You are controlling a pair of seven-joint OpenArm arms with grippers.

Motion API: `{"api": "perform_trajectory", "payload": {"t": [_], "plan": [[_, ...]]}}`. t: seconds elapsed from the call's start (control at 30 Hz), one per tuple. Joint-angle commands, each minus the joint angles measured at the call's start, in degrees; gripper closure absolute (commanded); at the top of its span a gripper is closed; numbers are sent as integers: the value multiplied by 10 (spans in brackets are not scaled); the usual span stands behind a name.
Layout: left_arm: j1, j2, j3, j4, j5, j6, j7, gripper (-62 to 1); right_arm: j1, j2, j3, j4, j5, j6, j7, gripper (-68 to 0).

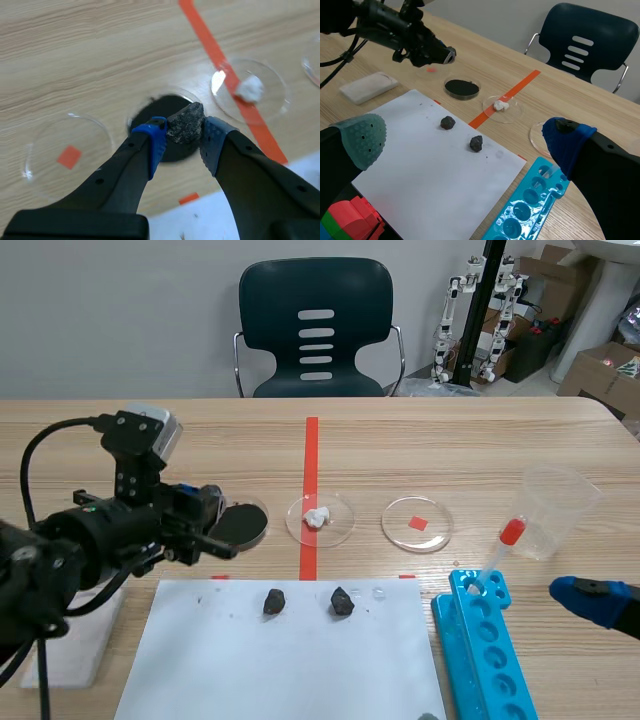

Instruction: Put the mineral in the empty petri dish

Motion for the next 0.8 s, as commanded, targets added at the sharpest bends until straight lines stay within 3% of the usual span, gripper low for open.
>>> {"api": "perform_trajectory", "payload": {"t": [0.0,0.13,0.43,0.77], "plan": [[-26,10,-3,-5,-4,28,6,-100,2,3,2,7,7,0,10,-679],[-84,23,-3,-50,-4,78,50,-100,2,3,2,7,7,0,10,-679],[-194,28,-4,-172,-8,128,134,-100,2,3,2,7,7,0,10,-679],[-254,28,-5,-272,-8,130,192,-100,2,3,2,7,7,0,10,-679]]}}
